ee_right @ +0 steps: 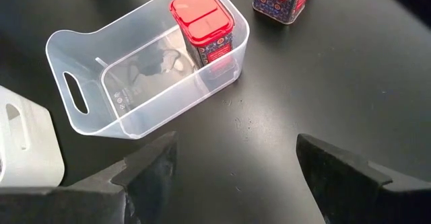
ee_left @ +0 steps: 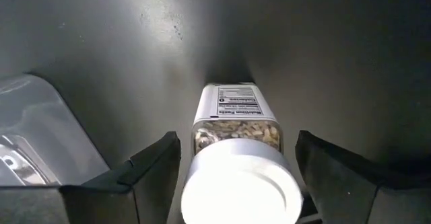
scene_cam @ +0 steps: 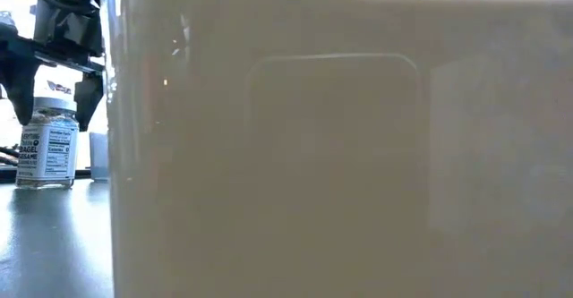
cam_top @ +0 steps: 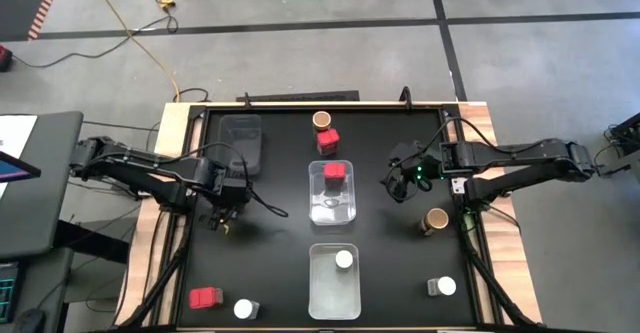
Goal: Sort spices by type
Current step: Put the white seasoning bottle into the white bin
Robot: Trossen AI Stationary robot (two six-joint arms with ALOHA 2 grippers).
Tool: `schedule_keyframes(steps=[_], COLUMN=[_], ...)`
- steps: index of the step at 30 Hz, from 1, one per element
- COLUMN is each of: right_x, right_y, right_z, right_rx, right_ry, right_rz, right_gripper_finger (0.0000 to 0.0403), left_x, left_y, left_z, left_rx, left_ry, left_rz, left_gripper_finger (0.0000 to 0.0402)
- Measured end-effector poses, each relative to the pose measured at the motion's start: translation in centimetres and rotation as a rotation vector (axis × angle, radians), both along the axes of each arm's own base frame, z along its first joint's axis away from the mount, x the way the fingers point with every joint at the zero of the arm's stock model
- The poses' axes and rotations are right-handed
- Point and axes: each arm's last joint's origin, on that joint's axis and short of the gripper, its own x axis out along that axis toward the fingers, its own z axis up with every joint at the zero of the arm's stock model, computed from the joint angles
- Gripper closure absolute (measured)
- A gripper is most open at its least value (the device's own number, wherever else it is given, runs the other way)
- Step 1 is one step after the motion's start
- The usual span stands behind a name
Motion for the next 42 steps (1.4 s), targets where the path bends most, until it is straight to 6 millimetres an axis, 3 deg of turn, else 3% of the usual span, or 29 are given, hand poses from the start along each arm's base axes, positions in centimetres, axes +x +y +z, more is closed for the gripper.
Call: schedule_keyframes(steps=[8,25,42], right_x=[0.00,0.00,0.00], right_y=[0.00,0.00,0.00], right_z=[0.00,0.00,0.00], right_rx=[0.000,0.015,0.049], right_ry=[0.000,-0.006,-0.018], right_rz=[0.000,-0.018,-0.058], right_gripper_finger=[0.0074,0.0074,0.0074], left_x=[-0.02,-0.06,-0.37], left_y=[0.01,-0.03,0.00], left_z=[0.00,0.00,-0.02], left_rx=[0.006,-0.010,-0.010], left_ry=[0.002,0.008,0.039], left_rz=[-0.032,-0.035,-0.002], left_gripper_finger=[0.0123,0.0190,0.0196])
